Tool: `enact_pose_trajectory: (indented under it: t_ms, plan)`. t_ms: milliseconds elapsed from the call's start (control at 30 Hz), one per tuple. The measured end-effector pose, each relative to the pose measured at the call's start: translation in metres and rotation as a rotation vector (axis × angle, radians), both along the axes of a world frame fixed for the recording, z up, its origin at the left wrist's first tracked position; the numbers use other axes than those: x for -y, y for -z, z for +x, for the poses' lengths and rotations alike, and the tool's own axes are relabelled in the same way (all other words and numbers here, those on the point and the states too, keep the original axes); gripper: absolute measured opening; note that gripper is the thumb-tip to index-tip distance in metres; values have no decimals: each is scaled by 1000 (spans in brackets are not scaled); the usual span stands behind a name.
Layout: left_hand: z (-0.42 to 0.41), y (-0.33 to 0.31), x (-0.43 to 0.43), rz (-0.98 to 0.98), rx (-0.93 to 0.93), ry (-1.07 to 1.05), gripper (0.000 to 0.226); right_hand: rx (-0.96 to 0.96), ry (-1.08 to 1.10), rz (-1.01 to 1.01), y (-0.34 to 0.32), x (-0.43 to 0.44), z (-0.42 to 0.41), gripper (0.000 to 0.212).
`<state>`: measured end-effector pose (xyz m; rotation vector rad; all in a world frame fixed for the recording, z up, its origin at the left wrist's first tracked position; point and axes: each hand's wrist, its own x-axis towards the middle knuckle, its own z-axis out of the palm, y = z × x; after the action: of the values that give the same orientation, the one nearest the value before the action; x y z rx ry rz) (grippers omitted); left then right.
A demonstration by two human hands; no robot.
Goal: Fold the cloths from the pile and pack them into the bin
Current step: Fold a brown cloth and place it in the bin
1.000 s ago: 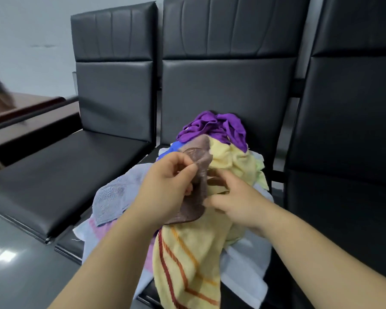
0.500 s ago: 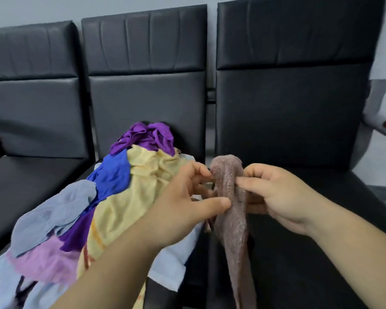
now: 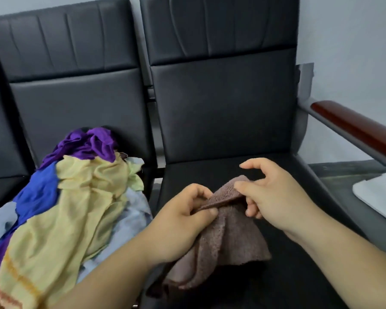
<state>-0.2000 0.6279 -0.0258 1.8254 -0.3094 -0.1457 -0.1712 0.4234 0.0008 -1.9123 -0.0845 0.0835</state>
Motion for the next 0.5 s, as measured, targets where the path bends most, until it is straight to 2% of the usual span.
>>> enact_pose_trajectory:
  t_ms: [67,167,233,300,400,500]
  plan:
    - [10,0,-2,12,-18,-37,7,-64,-74,-24,0,10,5,15]
    - [17,0,-6,55,-28,-87,12,-134,-183,-152,5,19,12,8]
    - [17,1,-10,74,-15,-108,20,-62,-223,-358,9,21,16,5]
    - [16,-2,-16,122,1,-108,15,60,-181,-567,13,20,19,9]
    - [15,-12,-30,231,-62,-59,15,157,-113,-643,13,21,20,17]
    - [13,-21,-49,424,-109,-77,19,131,-161,-644,15,29,22,17]
